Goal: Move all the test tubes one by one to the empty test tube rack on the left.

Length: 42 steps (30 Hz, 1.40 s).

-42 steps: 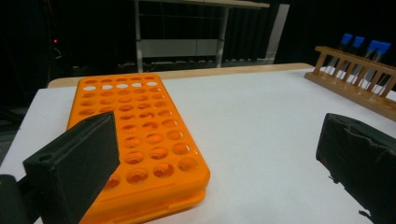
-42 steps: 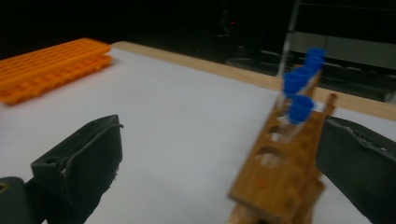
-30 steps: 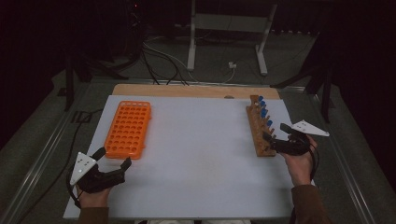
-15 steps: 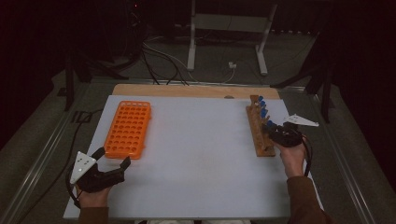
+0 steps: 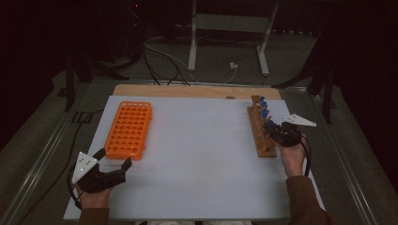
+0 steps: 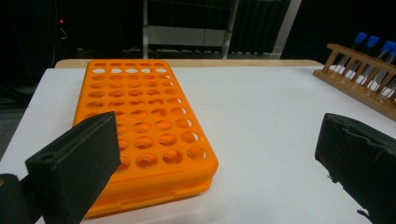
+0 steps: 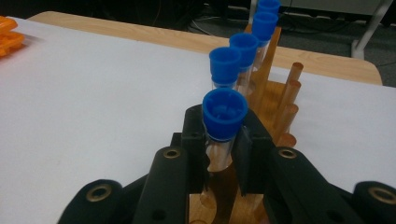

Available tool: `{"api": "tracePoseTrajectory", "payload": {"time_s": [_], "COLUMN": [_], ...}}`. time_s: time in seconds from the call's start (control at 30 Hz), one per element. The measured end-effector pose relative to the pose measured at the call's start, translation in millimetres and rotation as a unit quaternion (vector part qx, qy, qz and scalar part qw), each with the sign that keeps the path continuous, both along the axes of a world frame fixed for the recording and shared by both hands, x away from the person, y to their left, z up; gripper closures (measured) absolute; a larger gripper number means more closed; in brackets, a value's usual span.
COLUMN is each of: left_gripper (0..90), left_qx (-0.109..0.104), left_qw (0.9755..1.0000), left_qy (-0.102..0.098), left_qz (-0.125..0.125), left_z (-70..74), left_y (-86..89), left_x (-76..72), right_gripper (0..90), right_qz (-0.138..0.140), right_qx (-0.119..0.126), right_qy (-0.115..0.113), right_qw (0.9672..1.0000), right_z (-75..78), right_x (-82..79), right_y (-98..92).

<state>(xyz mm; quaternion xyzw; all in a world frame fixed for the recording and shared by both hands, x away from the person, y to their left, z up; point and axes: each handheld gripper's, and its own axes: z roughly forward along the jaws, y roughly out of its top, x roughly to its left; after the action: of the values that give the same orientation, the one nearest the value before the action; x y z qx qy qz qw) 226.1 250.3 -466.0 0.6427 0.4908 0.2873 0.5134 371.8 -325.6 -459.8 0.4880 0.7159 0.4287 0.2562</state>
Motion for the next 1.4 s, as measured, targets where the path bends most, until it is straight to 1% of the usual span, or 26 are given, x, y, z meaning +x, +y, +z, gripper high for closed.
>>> {"api": "tracePoseTrajectory", "payload": {"time_s": [0.07,0.2,0.23,0.3,0.33,0.37,0.4,0.43,0.47,0.5,0.53,0.57,0.63,0.7,0.73,0.77,0.8,0.87,0.97,1.0,1.03,1.2,1.27,1.33,1.37,1.4], "left_gripper": [0.9,0.9,1.0,1.0,1.0,1.0,0.9,1.0,1.0,1.0,1.0,1.0,0.9,0.9,0.9,0.9,0.9,1.0,1.0,0.9,0.9,0.9,0.9,0.9,0.9,0.9], "left_qx": [0.011,0.019,0.025,0.028,0.029,0.027,0.027,0.029,0.029,0.029,0.029,0.029,0.032,0.034,0.034,0.033,0.032,0.032,0.03,0.03,0.026,0.021,0.012,0.01,0.008,0.007], "left_qw": [0.9999,0.9997,0.9994,0.9992,0.999,0.9986,0.9986,0.998,0.9975,0.9975,0.9967,0.9967,0.996,0.9953,0.9953,0.9953,0.9954,0.9951,0.9945,0.9944,0.994,0.993,0.9918,0.9916,0.9913,0.9908], "left_qy": [0.002,0.007,0.012,0.013,0.012,0.004,0.004,-0.01,-0.018,-0.018,-0.021,-0.021,-0.022,-0.018,-0.018,-0.014,-0.009,-0.001,0.003,0.004,0.004,-0.001,-0.005,-0.007,-0.008,-0.007], "left_qz": [-0.003,-0.01,-0.021,-0.026,-0.033,-0.044,-0.044,-0.055,-0.062,-0.062,-0.073,-0.073,-0.081,-0.089,-0.089,-0.09,-0.09,-0.094,-0.1,-0.101,-0.106,-0.116,-0.127,-0.129,-0.131,-0.135], "left_z": [1.8,3.6,4.8,5.7,6.5,8.3,8.3,10.0,10.7,10.7,12.6,12.6,14.7,18.3,18.3,19.6,20.8,21.9,21.3,21.1,21.2,23.1,25.0,25.6,26.1,26.6], "left_y": [-1.9,-4.6,-6.9,-7.9,-8.9,-11.5,-11.5,-14.1,-15.1,-15.1,-16.7,-16.7,-17.6,-19.0,-19.0,-19.6,-20.1,-21.6,-25.7,-27.4,-30.6,-37.4,-41.8,-43.7,-45.7,-47.7], "left_x": [1.0,3.0,6.0,7.3,8.8,10.9,10.9,12.1,13.1,13.1,14.8,14.8,16.8,20.2,20.2,21.6,22.8,25.4,28.0,29.0,31.1,35.4,39.3,40.3,41.3,42.5], "right_gripper": [76.5,76.6,76.6,76.6,76.6,76.6,76.6,76.6,76.6,76.6,76.6,76.6,76.6,76.6,76.6,76.6,76.6,76.6,76.6,76.6,76.6,76.6,76.6,76.6,76.6,76.6], "right_qz": [0.0,0.003,0.002,0.004,0.004,0.007,0.007,0.008,0.008,0.009,0.009,0.009,0.011,0.012,0.014,0.014,0.017,0.02,0.022,0.025,0.028,0.042,0.05,0.061,0.061,0.067], "right_qx": [-0.004,-0.006,-0.006,-0.007,-0.007,-0.009,-0.009,-0.012,-0.013,-0.014,-0.013,-0.013,-0.016,-0.016,-0.017,-0.017,-0.02,-0.026,-0.032,-0.039,-0.042,-0.047,-0.044,-0.039,-0.039,-0.037], "right_qy": [0.0,-0.003,-0.001,-0.004,-0.004,-0.007,-0.007,-0.009,-0.009,-0.01,-0.011,-0.011,-0.012,-0.015,-0.016,-0.016,-0.02,-0.024,-0.027,-0.028,-0.03,-0.041,-0.042,-0.043,-0.043,-0.041], "right_qw": [1.0,1.0,1.0,1.0,1.0,0.9999,0.9999,0.9999,0.9998,0.9998,0.9998,0.9998,0.9997,0.9997,0.9996,0.9996,0.9994,0.9992,0.9989,0.9985,0.9983,0.9972,0.9968,0.9964,0.9964,0.9962], "right_z": [2.1,7.2,8.8,12.3,12.3,16.8,16.8,21.1,23.4,25.7,27.8,27.8,33.7,38.1,40.5,40.5,45.6,50.8,55.5,59.2,61.0,70.1,72.5,73.3,73.3,73.0], "right_x": [0.1,0.2,0.2,0.1,0.1,0.1,0.1,0.3,0.3,0.1,-0.1,-0.1,-1.3,-2.1,-2.4,-2.4,-3.1,-3.9,-4.8,-5.6,-6.3,-11.0,-12.3,-13.1,-13.1,-13.2], "right_y": [0.1,0.0,0.3,0.9,0.9,1.0,1.0,0.7,0.4,-0.2,-0.7,-0.7,-2.3,-3.2,-3.3,-3.3,-2.6,-1.1,1.5,5.0,6.8,17.1,21.9,27.8,27.8,31.3]}}
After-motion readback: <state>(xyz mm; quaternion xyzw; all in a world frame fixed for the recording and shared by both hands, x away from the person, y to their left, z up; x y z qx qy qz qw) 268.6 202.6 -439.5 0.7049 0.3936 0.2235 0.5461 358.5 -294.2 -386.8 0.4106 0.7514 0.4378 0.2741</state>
